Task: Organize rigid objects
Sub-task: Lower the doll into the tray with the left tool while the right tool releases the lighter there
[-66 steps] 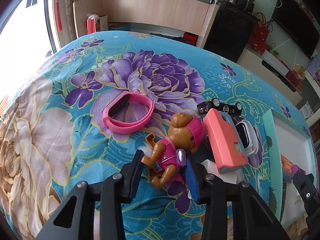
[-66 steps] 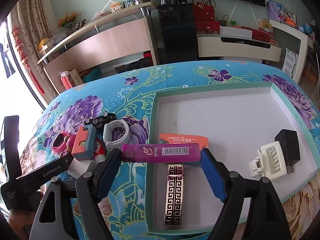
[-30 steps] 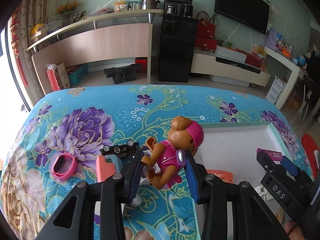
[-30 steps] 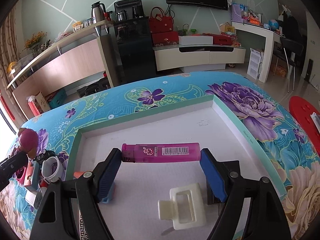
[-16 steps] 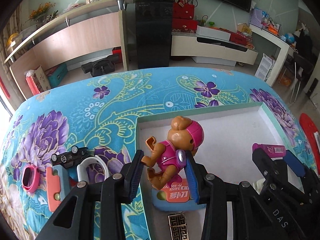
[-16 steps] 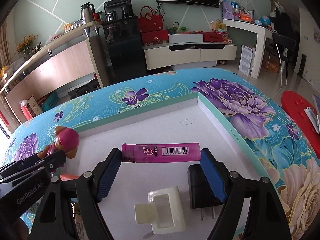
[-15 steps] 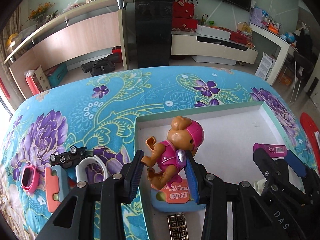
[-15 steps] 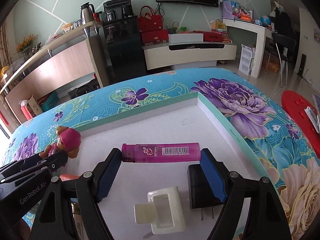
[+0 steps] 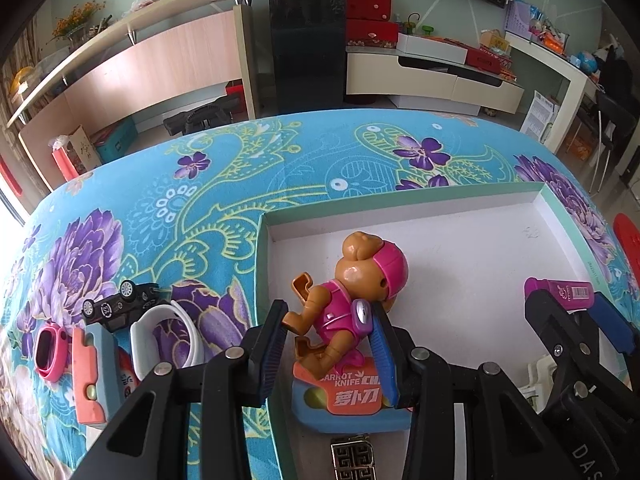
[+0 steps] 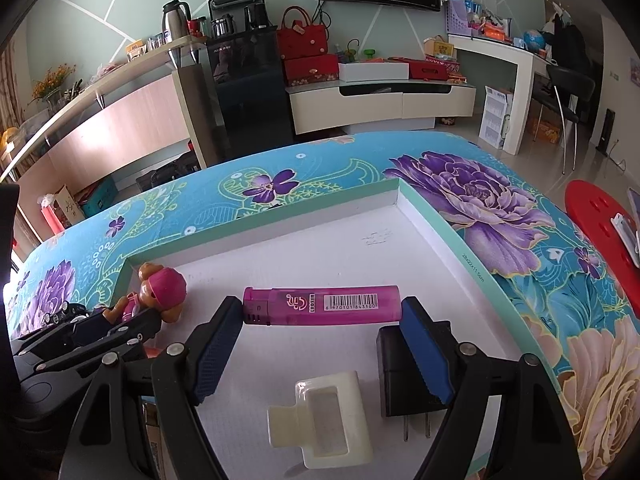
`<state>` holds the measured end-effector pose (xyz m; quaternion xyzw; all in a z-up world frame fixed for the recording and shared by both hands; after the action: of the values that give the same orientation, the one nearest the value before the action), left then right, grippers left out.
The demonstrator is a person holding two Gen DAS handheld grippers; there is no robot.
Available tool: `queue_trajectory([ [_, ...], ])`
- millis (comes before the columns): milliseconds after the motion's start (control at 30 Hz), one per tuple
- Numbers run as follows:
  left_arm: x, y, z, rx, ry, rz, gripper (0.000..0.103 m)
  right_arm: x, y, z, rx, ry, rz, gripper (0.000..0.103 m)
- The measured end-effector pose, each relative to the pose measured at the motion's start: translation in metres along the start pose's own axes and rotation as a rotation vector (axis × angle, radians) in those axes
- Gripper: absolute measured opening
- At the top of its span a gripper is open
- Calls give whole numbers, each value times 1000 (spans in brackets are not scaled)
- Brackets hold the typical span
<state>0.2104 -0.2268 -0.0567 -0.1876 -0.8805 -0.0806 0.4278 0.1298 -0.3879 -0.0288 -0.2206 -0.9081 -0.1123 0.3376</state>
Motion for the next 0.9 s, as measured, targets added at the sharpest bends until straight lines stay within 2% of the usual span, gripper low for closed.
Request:
queue_trajectory([
  [433, 12, 7, -2, 35, -4, 8, 49, -5, 3, 3, 13, 25, -6, 81],
  [467, 14, 7, -2, 35, -7, 7, 50, -5, 3, 3, 11, 25, -8, 81],
  [533, 18, 8, -4, 34, -18, 3, 62, -4, 3, 3, 7, 26, -12, 81],
  [767, 32, 18, -10, 57, -52, -8, 62, -4, 1, 2, -11, 26, -17, 82],
  [900, 39, 30, -10, 76, -70, -38, 66, -2, 0, 1, -19, 22, -22, 82],
])
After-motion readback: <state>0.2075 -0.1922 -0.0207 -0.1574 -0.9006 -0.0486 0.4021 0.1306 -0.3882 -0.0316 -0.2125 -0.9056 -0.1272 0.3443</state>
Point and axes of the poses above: each gripper's, at about its wrist camera, not at the fingertips, and x roughly against the way its jaws point, y to its left, z to its underside, the point moved 7 cm from there along -x, roughly the way its jaws point, and after that the axes turned 4 degrees about -y, right-handed, at the moved point
